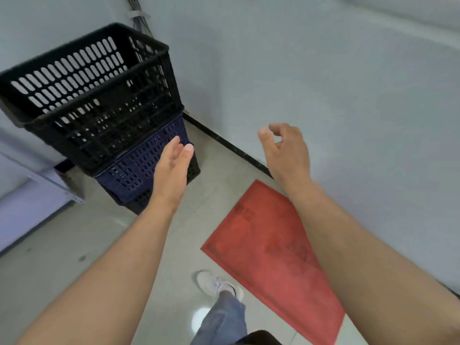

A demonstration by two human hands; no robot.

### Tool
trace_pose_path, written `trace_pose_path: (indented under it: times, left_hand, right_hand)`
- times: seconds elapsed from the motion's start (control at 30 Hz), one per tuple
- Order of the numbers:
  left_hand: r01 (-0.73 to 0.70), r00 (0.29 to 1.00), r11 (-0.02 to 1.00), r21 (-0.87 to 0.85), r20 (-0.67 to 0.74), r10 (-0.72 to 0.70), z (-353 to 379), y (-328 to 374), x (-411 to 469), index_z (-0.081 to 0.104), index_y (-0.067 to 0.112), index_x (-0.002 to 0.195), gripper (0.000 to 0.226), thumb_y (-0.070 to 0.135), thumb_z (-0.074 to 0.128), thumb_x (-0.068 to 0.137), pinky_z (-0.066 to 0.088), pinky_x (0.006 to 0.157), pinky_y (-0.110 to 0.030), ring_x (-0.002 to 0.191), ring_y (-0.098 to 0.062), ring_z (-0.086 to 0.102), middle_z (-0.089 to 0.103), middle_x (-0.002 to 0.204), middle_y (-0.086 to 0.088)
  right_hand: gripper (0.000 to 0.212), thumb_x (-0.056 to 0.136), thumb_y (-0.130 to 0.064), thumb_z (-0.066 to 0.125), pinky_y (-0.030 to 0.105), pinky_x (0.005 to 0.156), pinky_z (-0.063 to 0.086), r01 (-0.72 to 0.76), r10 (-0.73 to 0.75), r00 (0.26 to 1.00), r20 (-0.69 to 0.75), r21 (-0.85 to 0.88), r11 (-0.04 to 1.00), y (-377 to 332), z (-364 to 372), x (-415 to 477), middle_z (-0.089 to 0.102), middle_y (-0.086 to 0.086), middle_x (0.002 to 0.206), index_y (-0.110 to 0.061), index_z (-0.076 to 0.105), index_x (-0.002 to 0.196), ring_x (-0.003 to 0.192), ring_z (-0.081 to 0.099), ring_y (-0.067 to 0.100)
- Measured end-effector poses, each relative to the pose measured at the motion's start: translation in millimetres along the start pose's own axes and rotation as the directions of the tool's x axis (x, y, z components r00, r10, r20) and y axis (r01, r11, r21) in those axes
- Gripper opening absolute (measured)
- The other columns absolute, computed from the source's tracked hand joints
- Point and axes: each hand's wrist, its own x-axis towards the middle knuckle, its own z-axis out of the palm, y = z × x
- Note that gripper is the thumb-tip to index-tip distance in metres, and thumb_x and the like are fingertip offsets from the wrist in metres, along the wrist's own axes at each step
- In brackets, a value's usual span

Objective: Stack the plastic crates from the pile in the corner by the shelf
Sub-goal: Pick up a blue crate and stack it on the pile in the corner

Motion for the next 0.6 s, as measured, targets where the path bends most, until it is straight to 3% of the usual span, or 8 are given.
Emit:
trace_pose_path:
  times: [0.33, 0.47, 0.6]
  left_hand:
    - [0.0, 0.947, 0.998, 0.057, 0.322, -0.019, 104.1, -9.1, -128.4, 0.038, 0.022, 0.146, 0.05, 0.033, 0.049, 0.098, 0.035, 0.113, -0.033, 0.12, 0.0, 0.044, 0.044, 0.131, 0.014]
    - [-0.025, 0.883, 0.997, 0.079, 0.47, -0.015, 147.8, -13.6, -162.8, 0.039, 0.021, 0.146, 0.05, 0.033, 0.049, 0.099, 0.036, 0.109, -0.027, 0.118, -0.001, 0.047, 0.046, 0.133, 0.011]
    - [-0.051, 0.789, 0.992, 0.113, 0.613, -0.029, 186.8, -24.7, -194.4, 0.041, 0.02, 0.144, 0.048, 0.033, 0.049, 0.098, 0.035, 0.112, -0.034, 0.12, -0.003, 0.048, 0.047, 0.131, 0.009]
  right_hand:
    - [0.046, 0.094, -0.048, 0.043, 0.029, 0.084, 0.04, -0.262, 0.254, 0.945, -0.205, -0.011, 0.965, 116.5, -124.4, -125.9, 0.05, -0.001, 0.129, -0.017, 0.054, 0.127, 0.071, 0.049, -0.004]
    - [0.046, 0.094, -0.048, 0.044, 0.031, 0.087, 0.042, -0.382, 0.373, 0.87, -0.323, 0.036, 0.923, 154.0, -159.0, -170.1, 0.052, 0.0, 0.128, -0.017, 0.055, 0.126, 0.077, 0.053, 0.004]
    - [0.044, 0.094, -0.045, 0.048, 0.025, 0.081, 0.038, -0.481, 0.469, 0.761, -0.449, 0.095, 0.872, 187.0, -186.8, -216.5, 0.056, 0.002, 0.127, -0.016, 0.057, 0.125, 0.075, 0.051, 0.004]
